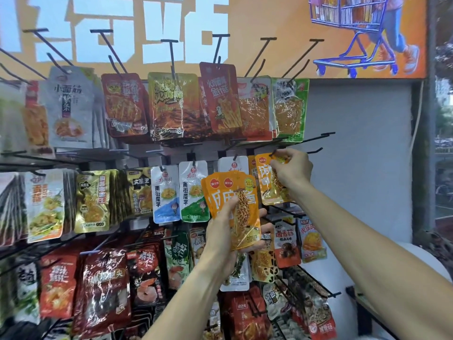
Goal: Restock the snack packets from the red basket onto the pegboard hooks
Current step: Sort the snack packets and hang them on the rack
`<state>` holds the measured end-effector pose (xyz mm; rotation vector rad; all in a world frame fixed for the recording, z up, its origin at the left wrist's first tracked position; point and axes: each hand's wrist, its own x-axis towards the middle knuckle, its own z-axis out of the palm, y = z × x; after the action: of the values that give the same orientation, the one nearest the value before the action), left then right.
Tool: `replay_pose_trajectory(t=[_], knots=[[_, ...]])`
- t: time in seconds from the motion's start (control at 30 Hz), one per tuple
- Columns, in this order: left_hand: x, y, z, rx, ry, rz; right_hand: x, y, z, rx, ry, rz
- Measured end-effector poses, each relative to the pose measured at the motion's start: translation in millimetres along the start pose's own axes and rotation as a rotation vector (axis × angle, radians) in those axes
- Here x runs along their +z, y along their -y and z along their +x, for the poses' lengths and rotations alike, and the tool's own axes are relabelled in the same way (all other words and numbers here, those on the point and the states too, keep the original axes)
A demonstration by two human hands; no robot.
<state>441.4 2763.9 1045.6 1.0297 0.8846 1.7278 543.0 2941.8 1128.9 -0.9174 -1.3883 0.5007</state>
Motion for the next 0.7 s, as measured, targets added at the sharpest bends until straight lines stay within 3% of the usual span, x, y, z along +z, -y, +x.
replay_pose_trajectory(t=[0.17,0.23,0.33,0.47,0.7], knots=[[-2.1,-1.5,2.1,0.031,-0.019,0.026,24.7,-7.5,8.4,0.007,0.126,-0.168],[-3.8,-0.7,3.3,0.035,-0.040,0.013,20.5,-12.2,0.4,0.000,0.097,-0.180],[-3.1,3.3,5.6,0.054,-0.076,0.008,-5.2,-15.5,-45.9,-0.003,0.090,0.075],[7.5,12.8,11.4,0.064,-0.153,0.029,-28.1,-13.3,-109.2,0.126,0.283,0.428],[18.3,15.9,9.5,0.037,-0.127,-0.065,-25.7,-12.0,-98.6,0.180,0.147,0.552]])
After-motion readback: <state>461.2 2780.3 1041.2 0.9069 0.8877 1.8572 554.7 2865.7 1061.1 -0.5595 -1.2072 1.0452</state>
